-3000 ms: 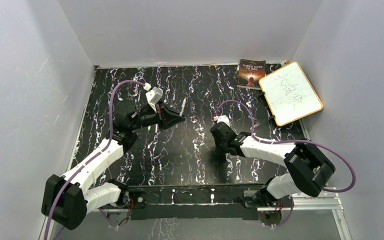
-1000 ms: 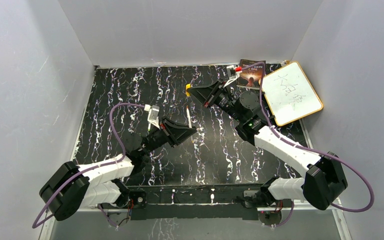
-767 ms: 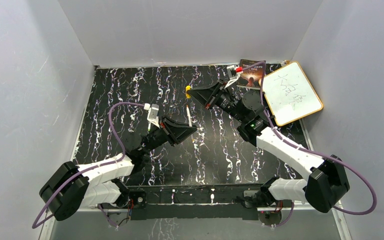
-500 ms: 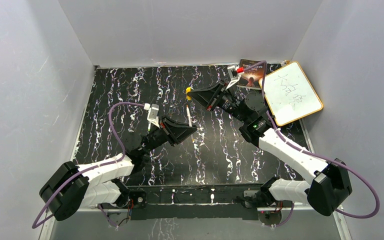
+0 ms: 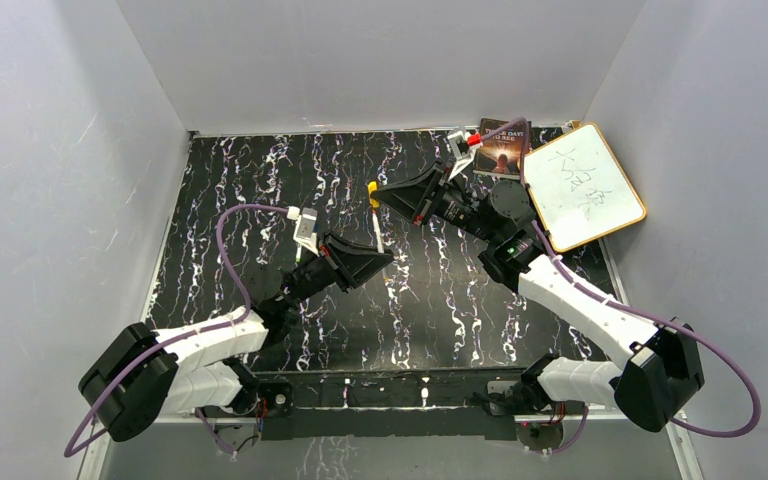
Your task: Insert the pens into the pen caps
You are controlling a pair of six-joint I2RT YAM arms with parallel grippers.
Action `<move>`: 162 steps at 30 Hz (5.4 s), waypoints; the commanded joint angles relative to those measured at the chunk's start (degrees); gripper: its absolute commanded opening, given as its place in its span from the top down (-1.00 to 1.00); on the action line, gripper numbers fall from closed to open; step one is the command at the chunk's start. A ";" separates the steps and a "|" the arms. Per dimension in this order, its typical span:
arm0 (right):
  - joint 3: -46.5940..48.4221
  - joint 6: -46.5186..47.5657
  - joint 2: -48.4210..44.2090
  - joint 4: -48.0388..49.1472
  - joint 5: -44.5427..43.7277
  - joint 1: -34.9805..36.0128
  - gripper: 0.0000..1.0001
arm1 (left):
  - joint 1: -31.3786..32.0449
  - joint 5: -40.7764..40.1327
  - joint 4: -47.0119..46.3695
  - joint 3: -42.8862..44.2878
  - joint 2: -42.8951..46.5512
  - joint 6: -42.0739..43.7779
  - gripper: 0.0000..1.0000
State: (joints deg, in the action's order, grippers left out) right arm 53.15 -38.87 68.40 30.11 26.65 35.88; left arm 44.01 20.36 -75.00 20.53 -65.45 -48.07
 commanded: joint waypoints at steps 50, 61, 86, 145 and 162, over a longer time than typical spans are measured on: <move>-1.70 5.40 -4.68 -3.15 4.82 0.25 1.00 | 0.29 0.57 -2.61 9.59 -0.48 2.38 1.00; -4.13 5.64 -5.68 -3.34 5.19 0.29 1.00 | 0.29 -1.16 0.72 12.06 1.02 5.97 1.00; -12.50 12.29 -10.52 -12.22 3.59 0.25 1.00 | -0.74 -2.51 9.86 22.83 3.26 14.95 1.00; -5.58 9.01 -7.22 1.80 -0.91 0.30 1.00 | -1.12 4.42 15.68 14.30 5.84 12.83 0.08; -6.61 9.16 -10.22 1.17 -1.87 0.25 1.00 | -1.12 -6.42 23.25 16.97 9.26 18.55 -0.49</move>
State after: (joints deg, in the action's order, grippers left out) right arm 45.17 -30.28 59.92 29.69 26.15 36.29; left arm 42.61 17.67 -51.37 35.57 -57.69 -31.42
